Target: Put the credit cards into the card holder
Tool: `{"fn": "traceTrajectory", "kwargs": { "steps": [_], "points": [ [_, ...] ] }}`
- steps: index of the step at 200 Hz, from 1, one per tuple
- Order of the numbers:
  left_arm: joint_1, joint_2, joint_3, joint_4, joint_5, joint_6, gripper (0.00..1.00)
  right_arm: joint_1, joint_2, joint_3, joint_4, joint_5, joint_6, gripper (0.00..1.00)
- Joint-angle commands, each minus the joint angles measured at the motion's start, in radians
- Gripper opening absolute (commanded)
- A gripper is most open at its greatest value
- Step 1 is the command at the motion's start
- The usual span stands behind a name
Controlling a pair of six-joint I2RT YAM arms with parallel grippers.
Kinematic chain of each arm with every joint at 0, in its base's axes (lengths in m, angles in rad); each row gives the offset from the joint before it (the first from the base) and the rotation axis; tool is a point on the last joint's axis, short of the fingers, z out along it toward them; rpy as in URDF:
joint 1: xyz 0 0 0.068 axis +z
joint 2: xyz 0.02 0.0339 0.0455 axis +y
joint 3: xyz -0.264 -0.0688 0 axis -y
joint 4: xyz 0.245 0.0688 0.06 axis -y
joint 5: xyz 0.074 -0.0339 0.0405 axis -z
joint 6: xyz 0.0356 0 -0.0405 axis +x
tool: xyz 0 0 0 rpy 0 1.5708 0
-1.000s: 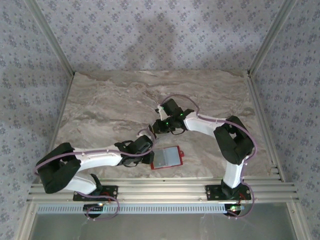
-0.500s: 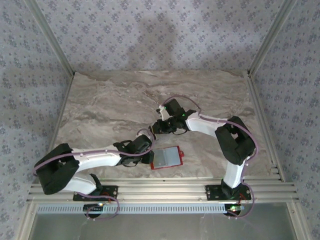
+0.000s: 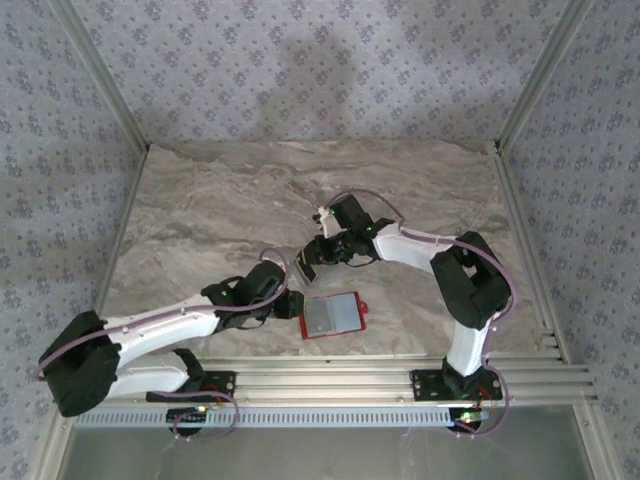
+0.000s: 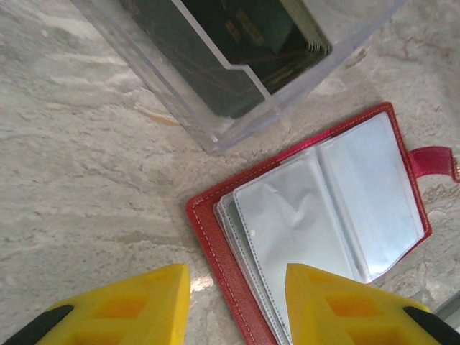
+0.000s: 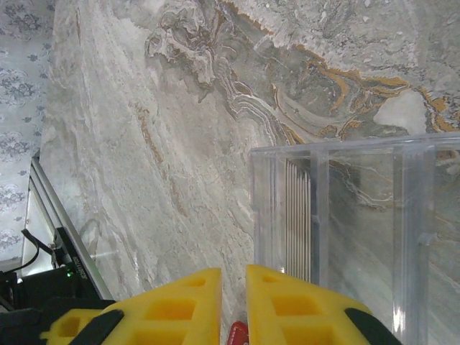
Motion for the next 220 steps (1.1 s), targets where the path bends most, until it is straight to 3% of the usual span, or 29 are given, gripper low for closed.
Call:
{"fn": "traceTrajectory", "kwargs": {
  "steps": [1, 20, 52, 69, 111, 146, 220],
  "points": [
    [0.021, -0.050, -0.019, -0.050, 0.018, 0.003, 0.41, -0.005, 0.011, -0.007, 0.008, -0.028, 0.009, 0.17],
    [0.050, -0.078, -0.033, -0.059, 0.018, -0.010, 0.42, -0.003, 0.013, -0.003, -0.005, -0.010, 0.004, 0.18],
    [0.126, -0.077, -0.042, -0.041, 0.062, -0.030, 0.41, 0.028, -0.022, 0.034, -0.116, 0.155, -0.054, 0.30],
    [0.185, -0.063, -0.045, 0.002, 0.113, -0.043, 0.36, 0.032, -0.014, 0.056, -0.179, 0.247, -0.066, 0.31],
    [0.302, 0.013, -0.037, 0.098, 0.209, -0.074, 0.24, 0.044, 0.048, 0.121, -0.234, 0.298, -0.082, 0.35],
    [0.324, 0.138, 0.011, 0.174, 0.256, -0.072, 0.19, 0.075, 0.048, 0.135, -0.252, 0.373, -0.102, 0.36],
    [0.324, 0.339, 0.101, 0.273, 0.292, -0.078, 0.18, 0.072, 0.079, 0.135, -0.245, 0.263, -0.097, 0.36]
  ]
}}
